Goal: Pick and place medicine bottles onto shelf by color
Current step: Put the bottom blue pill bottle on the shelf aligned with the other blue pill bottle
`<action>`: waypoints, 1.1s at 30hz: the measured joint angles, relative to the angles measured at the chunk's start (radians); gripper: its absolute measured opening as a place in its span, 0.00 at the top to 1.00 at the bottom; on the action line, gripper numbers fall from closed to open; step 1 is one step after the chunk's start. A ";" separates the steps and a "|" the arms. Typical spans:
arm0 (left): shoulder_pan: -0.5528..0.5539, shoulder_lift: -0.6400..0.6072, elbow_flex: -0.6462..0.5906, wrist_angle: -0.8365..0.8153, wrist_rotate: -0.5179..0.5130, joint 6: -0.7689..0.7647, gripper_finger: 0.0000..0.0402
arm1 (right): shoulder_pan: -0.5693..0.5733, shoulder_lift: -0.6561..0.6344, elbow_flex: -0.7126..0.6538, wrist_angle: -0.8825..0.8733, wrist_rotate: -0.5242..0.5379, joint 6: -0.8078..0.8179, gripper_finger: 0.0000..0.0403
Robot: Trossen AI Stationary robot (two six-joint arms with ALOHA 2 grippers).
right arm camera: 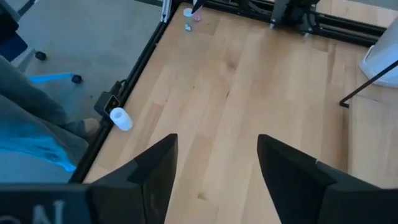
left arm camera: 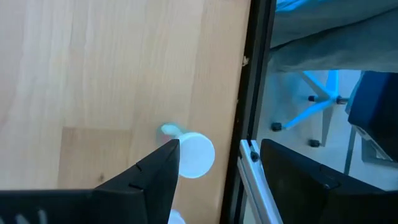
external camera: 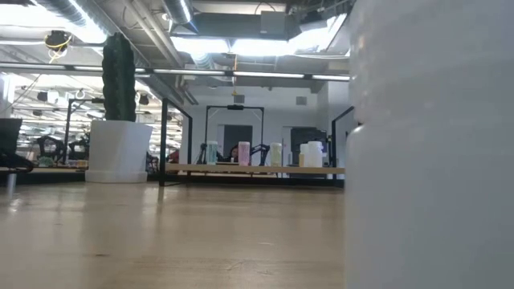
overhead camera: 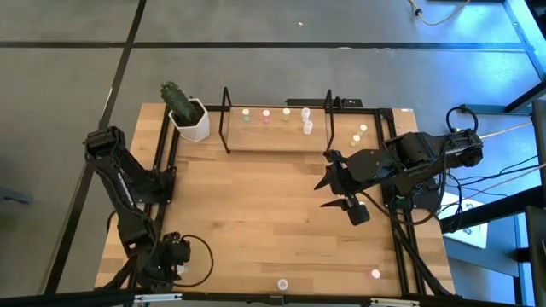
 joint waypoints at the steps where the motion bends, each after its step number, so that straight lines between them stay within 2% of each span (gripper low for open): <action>1: -0.002 0.002 0.000 0.001 0.000 -0.001 0.46 | 0.000 0.000 0.000 0.000 0.000 0.008 0.45; 33: -0.014 0.003 0.000 -0.045 -0.026 0.001 0.46 | 0.000 0.000 0.000 0.004 0.043 0.033 0.45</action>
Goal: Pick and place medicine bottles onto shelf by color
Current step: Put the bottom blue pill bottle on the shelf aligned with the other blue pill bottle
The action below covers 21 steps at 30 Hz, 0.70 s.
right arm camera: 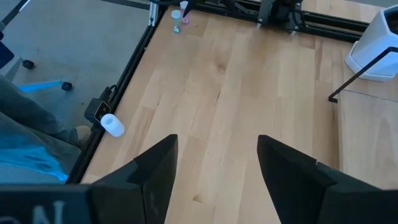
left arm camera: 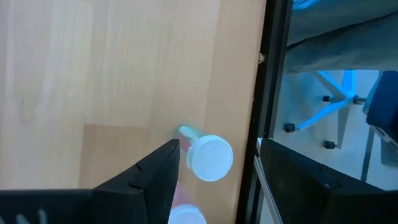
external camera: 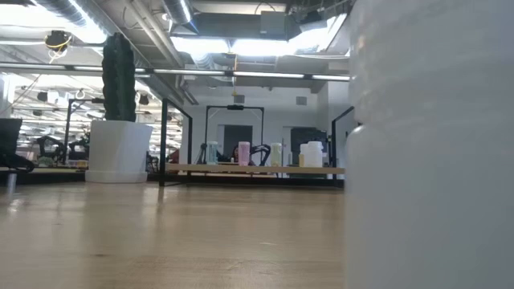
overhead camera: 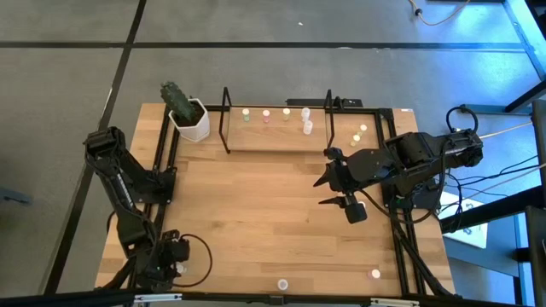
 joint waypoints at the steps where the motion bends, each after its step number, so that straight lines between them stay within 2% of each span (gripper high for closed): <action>1: -0.001 0.003 0.000 0.003 -0.005 -0.001 0.46 | 0.000 0.000 0.000 0.000 0.000 0.000 0.45; 16: -0.012 0.104 0.000 0.023 -0.016 -0.017 0.46 | 0.000 0.000 0.000 0.022 0.001 0.001 0.45; 21: -0.012 0.117 0.000 0.024 -0.026 -0.029 0.46 | 0.000 0.000 0.000 0.027 0.041 0.002 0.45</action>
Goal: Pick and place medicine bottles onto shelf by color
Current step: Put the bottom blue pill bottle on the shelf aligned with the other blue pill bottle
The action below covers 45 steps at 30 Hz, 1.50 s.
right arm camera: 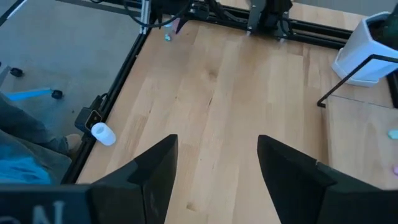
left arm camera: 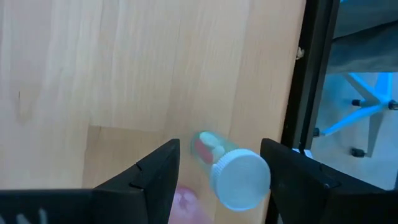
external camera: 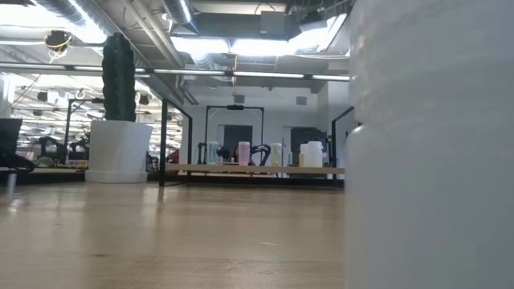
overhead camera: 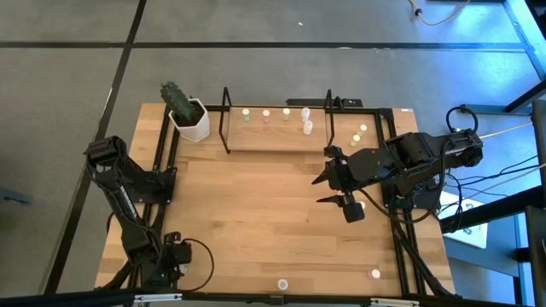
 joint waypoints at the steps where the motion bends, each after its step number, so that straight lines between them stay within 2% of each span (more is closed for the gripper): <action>1: 0.000 0.000 0.000 0.001 -0.002 0.001 0.46 | 0.000 0.000 0.000 0.000 0.001 0.000 0.45; 5: 0.000 0.000 0.000 0.002 -0.027 0.000 0.46 | 0.000 0.000 0.000 0.000 0.001 0.002 0.45; 45: 0.001 0.000 0.000 0.058 -0.023 -0.006 0.46 | 0.000 0.000 0.000 -0.001 0.001 0.020 0.45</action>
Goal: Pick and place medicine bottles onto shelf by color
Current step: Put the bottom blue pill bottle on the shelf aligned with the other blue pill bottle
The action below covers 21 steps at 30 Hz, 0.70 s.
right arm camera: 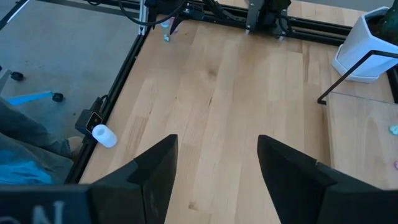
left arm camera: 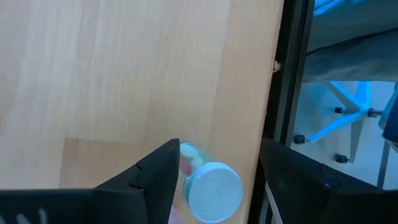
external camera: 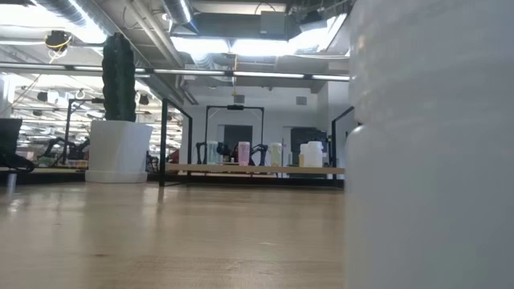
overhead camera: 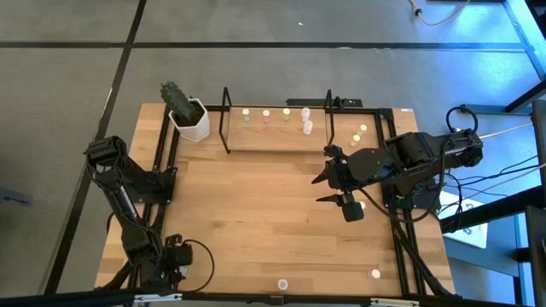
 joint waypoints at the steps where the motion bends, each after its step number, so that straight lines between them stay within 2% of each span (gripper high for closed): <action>1: 0.000 0.000 0.000 0.000 0.000 0.000 0.46 | 0.000 0.000 0.000 0.000 0.000 0.000 0.45; 7: 0.000 0.000 0.000 -0.005 0.024 0.000 0.46 | 0.000 0.000 0.000 0.000 -0.007 0.000 0.45; 13: 0.000 0.000 0.000 -0.031 0.032 0.000 0.47 | 0.000 0.000 0.000 0.000 -0.078 0.000 0.45; 17: 0.000 0.000 0.000 -0.031 0.036 -0.002 0.47 | 0.000 0.000 0.000 0.000 -0.089 0.002 0.45; 21: 0.000 0.000 0.000 -0.052 0.091 -0.028 0.47 | 0.000 0.000 0.000 0.000 -0.089 0.003 0.45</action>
